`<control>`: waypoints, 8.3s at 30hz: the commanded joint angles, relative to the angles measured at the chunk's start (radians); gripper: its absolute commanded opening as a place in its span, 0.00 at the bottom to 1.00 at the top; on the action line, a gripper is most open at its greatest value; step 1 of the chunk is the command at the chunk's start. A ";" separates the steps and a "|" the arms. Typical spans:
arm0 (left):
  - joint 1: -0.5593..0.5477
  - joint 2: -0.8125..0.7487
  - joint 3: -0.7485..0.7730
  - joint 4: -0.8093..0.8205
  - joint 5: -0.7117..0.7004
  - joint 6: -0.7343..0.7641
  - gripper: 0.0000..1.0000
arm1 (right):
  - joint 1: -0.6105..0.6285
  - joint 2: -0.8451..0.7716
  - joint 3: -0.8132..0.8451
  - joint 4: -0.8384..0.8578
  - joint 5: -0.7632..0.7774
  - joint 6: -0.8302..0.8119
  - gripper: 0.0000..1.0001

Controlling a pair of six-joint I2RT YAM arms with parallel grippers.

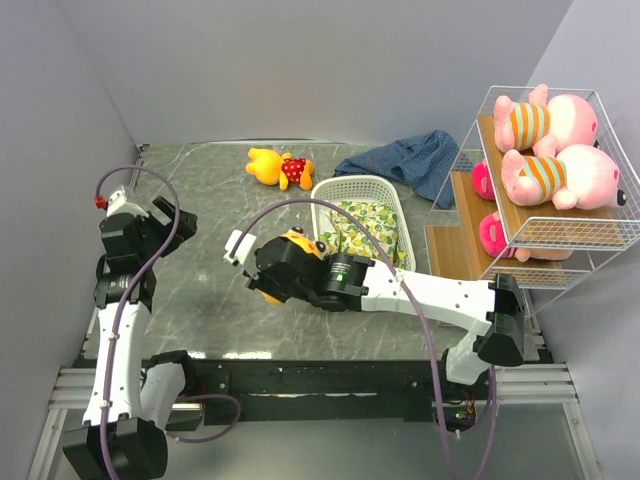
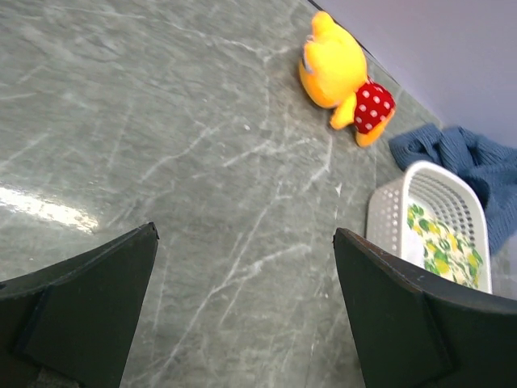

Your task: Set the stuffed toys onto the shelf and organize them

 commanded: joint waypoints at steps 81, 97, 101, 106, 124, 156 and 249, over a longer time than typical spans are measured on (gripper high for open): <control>-0.184 -0.056 -0.083 0.147 0.446 0.063 0.96 | -0.809 -0.050 -0.413 0.166 0.554 -0.087 0.20; -0.184 -0.058 -0.080 0.144 0.442 0.069 0.96 | -0.870 -0.060 -0.525 0.397 0.477 -0.293 0.34; -0.184 -0.058 -0.081 0.141 0.438 0.069 0.96 | -0.885 -0.057 -0.545 0.412 0.432 -0.305 0.37; -0.186 -0.058 -0.080 0.142 0.438 0.070 0.96 | -0.898 -0.020 -0.556 0.391 0.436 -0.304 0.38; -0.184 -0.061 -0.078 0.141 0.436 0.070 0.96 | -0.910 0.051 -0.496 0.308 0.330 -0.197 0.39; -0.184 -0.046 -0.077 0.145 0.433 0.067 0.96 | -1.004 0.082 -0.487 0.251 0.499 -0.219 0.34; -0.290 1.420 1.091 0.161 -0.009 0.198 0.01 | -0.456 -0.833 -0.512 0.366 -0.216 0.210 0.80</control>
